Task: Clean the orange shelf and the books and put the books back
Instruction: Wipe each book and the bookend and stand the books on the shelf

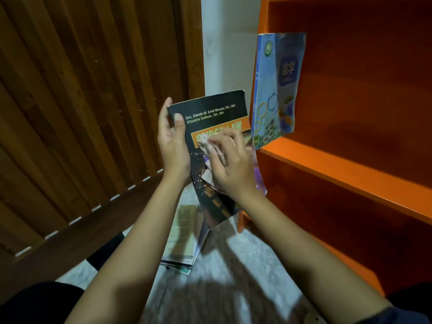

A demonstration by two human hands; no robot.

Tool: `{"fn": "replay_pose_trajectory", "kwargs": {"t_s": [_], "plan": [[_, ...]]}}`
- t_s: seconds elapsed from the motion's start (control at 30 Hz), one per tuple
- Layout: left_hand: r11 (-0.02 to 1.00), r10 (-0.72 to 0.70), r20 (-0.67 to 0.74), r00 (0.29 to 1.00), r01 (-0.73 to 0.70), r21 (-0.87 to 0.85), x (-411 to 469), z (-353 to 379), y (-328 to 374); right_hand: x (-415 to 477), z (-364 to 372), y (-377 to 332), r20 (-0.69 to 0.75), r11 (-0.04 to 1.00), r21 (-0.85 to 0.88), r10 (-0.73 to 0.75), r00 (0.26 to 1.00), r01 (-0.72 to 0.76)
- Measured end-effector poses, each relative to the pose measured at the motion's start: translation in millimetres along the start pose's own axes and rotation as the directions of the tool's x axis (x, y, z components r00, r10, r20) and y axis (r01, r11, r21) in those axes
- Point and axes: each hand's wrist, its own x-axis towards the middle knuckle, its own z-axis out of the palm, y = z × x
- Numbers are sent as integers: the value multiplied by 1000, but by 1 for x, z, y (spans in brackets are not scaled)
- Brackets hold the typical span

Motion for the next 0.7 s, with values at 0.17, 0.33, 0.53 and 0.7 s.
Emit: {"fn": "replay_pose_trajectory", "kwargs": {"t_s": [0.17,0.33,0.53,0.7], "plan": [[996,-28,-84,996,21,-84,6,-11,1,1,-6,22,-173,875,112,485,857,-472],[991,-4,-105,994,-10,-131,13,-13,9,-37,10,-10,5,992,123,-21,1000,20],[980,-65,-217,974,21,-197,9,-17,15,-31,6,10,-108,919,120,389,915,-377],[986,-41,-288,957,-8,-167,10,-17,17,-59,7,-8,35,992,119,-52,998,47]]}}
